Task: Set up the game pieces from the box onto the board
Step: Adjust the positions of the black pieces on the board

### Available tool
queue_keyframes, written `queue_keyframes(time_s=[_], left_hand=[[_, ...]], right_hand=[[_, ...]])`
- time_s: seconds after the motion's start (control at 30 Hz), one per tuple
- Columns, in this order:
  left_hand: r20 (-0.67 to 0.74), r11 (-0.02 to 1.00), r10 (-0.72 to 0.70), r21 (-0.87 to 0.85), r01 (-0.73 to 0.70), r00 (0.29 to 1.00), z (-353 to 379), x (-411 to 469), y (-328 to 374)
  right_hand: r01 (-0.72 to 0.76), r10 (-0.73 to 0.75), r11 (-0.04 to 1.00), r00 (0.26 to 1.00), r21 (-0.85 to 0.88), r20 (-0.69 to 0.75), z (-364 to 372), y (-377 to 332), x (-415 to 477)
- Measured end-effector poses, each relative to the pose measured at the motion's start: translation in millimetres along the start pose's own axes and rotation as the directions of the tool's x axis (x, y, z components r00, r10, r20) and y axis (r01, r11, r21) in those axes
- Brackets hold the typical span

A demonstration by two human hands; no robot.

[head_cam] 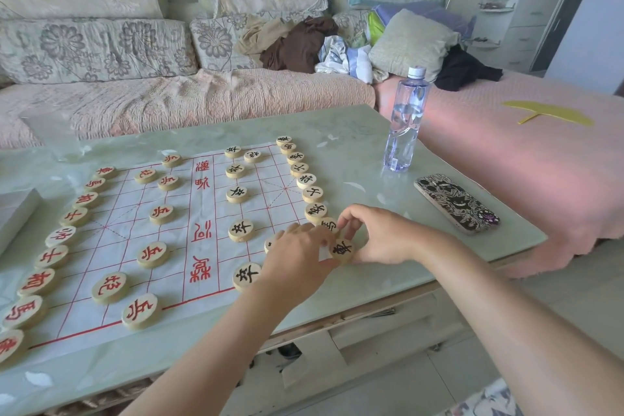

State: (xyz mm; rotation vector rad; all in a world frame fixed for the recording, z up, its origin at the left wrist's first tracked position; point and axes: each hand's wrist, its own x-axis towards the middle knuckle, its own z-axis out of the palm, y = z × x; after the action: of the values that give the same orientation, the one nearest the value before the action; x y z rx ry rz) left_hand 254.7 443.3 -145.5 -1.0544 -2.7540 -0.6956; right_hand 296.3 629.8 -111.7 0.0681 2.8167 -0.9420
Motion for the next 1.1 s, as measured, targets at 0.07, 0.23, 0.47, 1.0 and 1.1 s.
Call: queue_keyframes(time_s=[0.07, 0.23, 0.47, 1.0, 1.1], left_hand=[[-0.045, 0.999, -0.012, -0.036, 0.011, 0.999, -5, 3, -2], [-0.077, 0.989, -0.144, -0.023, 0.143, 0.987, -18, 20, -10], [0.062, 0.981, -0.192, 0.051, 0.189, 0.979, -17, 32, -8], [0.069, 0.981, -0.195, 0.016, 0.195, 0.978, -14, 38, -14], [0.044, 0.983, -0.182, 0.0, 0.182, 0.982, -12, 36, -16]], right_hand=[[-0.004, 0.004, 1.0, 1.0, 0.007, -0.011, -3, 2, 4], [-0.023, 0.021, 1.0, 0.982, -0.011, -0.188, -3, 8, 23], [-0.005, 0.0, 0.999, 0.991, -0.033, -0.131, 2, 11, 41], [0.02, -0.025, 0.998, 0.996, -0.06, -0.09, -1, 12, 51], [0.029, -0.034, 0.997, 0.996, -0.072, -0.08, -2, 15, 52]])
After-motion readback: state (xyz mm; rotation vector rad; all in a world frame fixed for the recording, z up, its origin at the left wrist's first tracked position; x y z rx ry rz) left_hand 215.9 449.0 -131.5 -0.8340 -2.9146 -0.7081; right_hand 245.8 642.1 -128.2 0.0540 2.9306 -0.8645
